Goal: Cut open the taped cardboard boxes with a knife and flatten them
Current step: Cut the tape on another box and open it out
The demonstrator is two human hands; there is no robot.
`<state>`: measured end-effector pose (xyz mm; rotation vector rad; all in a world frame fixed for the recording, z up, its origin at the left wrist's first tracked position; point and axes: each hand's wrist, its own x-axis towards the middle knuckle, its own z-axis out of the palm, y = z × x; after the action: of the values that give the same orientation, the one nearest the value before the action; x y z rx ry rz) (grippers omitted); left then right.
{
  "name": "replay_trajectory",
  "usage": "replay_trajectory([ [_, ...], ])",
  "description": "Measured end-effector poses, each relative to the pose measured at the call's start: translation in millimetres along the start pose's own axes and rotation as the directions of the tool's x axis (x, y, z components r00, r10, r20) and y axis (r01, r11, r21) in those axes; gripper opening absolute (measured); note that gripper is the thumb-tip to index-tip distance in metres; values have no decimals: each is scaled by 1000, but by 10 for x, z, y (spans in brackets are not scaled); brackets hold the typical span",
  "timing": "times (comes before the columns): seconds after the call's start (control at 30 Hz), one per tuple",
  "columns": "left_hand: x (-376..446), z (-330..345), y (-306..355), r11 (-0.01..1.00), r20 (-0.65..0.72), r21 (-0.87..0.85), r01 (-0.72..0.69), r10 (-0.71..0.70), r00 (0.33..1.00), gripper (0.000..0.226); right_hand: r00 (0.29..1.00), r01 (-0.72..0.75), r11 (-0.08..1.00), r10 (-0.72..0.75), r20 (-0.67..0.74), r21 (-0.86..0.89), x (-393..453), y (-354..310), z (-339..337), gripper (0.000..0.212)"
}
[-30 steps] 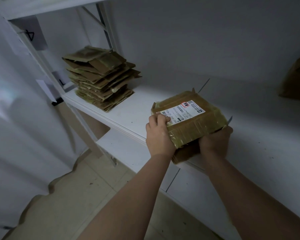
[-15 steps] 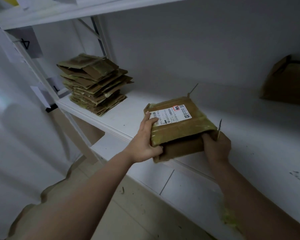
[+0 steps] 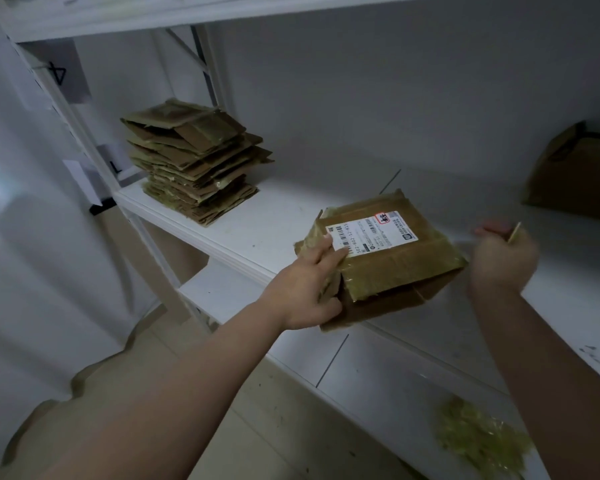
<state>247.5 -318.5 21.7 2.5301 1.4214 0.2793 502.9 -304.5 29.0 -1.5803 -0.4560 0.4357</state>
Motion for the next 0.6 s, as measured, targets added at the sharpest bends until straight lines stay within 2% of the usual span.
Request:
replay_trajectory([
  [0.07,22,22,11,997,-2,73,-21,22,1000,85,981,194,964,-186,57,-184,17,-132,28,24],
  [0.13,39,48,-2,991,-6,130,-34,35,999,84,920,368,885,-302,248,-286,-37,-282,106,25],
  [0.2,52,75,-46,988,-30,142,-63,68,997,81,832,522,720,-311,459,-458,-107,-308,203,25],
  [0.27,77,58,-97,994,-77,36,-107,109,991,75,764,629,494,-254,593,-600,-181,-208,252,28],
  [0.33,128,26,-164,974,-165,-167,-156,128,978,71,734,676,356,-248,632,-645,-220,-60,240,35],
  [0.43,273,1,-260,951,-308,-285,-120,28,951,67,752,659,302,-227,619,-689,-216,143,191,43],
  [0.5,410,16,-219,965,-274,-261,-24,-50,961,63,767,636,278,-128,628,-720,-229,289,176,43],
  [0.6,598,201,-24,983,-42,-156,93,-101,994,63,754,649,264,-98,649,-714,-291,401,175,41],
])
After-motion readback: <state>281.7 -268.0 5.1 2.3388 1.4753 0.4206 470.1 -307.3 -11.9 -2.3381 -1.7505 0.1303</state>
